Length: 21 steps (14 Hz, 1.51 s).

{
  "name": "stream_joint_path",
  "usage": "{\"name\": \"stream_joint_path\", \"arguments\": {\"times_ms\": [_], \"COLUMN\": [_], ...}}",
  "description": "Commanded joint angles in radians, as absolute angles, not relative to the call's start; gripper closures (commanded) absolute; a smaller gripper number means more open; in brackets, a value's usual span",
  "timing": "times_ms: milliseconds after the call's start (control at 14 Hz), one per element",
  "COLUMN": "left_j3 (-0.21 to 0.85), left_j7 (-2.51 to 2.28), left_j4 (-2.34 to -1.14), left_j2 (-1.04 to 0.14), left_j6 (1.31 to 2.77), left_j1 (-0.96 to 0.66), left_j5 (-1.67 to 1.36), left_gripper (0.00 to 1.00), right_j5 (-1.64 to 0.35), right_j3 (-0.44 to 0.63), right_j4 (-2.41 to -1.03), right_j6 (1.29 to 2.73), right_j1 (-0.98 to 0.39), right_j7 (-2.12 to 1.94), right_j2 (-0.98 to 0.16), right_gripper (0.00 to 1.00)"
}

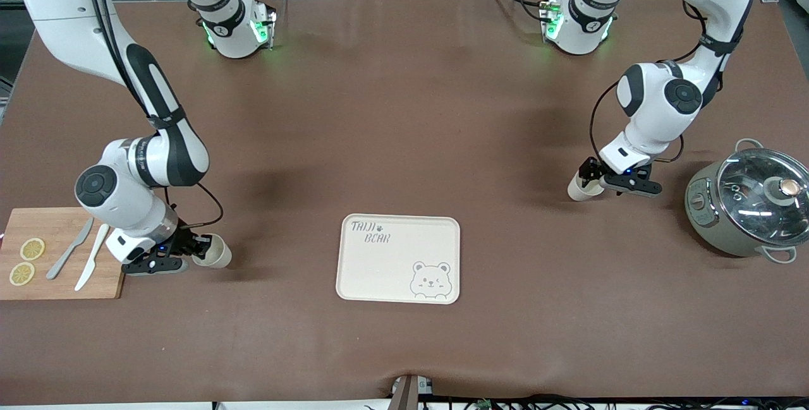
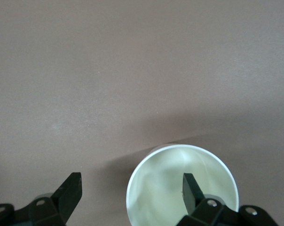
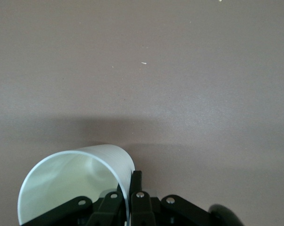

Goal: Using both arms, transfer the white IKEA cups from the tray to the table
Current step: 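Set the cup down and open the left gripper beside the pot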

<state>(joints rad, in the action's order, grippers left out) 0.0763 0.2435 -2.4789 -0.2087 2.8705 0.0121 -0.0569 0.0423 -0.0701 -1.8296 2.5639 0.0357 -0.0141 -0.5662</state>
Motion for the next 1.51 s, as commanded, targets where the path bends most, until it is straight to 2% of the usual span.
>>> {"name": "stream_joint_path", "arguments": {"times_ms": [0, 215, 502, 860, 932, 1003, 1075, 1290, 1433], "left_j3": [0.086, 0.086, 0.086, 0.086, 0.086, 0.086, 0.086, 0.086, 0.084], "left_j7": [0.270, 0.262, 0.241, 0.193, 0.186, 0.172, 0.160, 0.108, 0.106], "left_j4": [-2.482, -2.448, -2.373, -2.275, -2.246, -2.215, -2.191, -2.114, -2.076], "left_j2": [-0.128, -0.071, 0.015, 0.058, 0.052, 0.046, 0.040, 0.011, 0.003], "left_j6": [2.774, 2.662, 2.444, 2.323, 2.297, 2.280, 2.272, 2.267, 2.240], "left_j1": [0.020, 0.020, 0.018, 0.017, 0.017, 0.017, 0.018, 0.017, 0.018], "left_j5": [-0.081, -0.081, -0.081, -0.081, -0.081, -0.081, -0.081, -0.081, -0.081], "left_gripper": [0.05, 0.05, 0.05, 0.05, 0.05, 0.05, 0.05, 0.05, 0.05], "right_j5": [0.037, 0.037, 0.037, 0.037, 0.037, 0.037, 0.037, 0.037, 0.037], "right_j3": [-0.086, -0.086, -0.086, -0.086, -0.086, -0.086, -0.086, -0.086, -0.086], "right_j4": [-1.836, -1.835, -1.835, -1.833, -1.832, -1.830, -1.829, -1.827, -1.827], "right_j6": [2.608, 2.626, 2.648, 2.658, 2.658, 2.657, 2.655, 2.657, 2.655], "right_j1": [0.055, 0.054, 0.054, 0.054, 0.055, 0.054, 0.054, 0.055, 0.055], "right_j7": [-0.035, -0.035, -0.035, -0.034, -0.034, -0.032, -0.031, -0.034, -0.035], "right_j2": [-0.583, -0.597, -0.610, -0.618, -0.617, -0.618, -0.618, -0.618, -0.617], "right_gripper": [1.00, 1.00, 1.00, 1.00, 0.96, 0.89, 0.54, 0.01, 0.00]}}
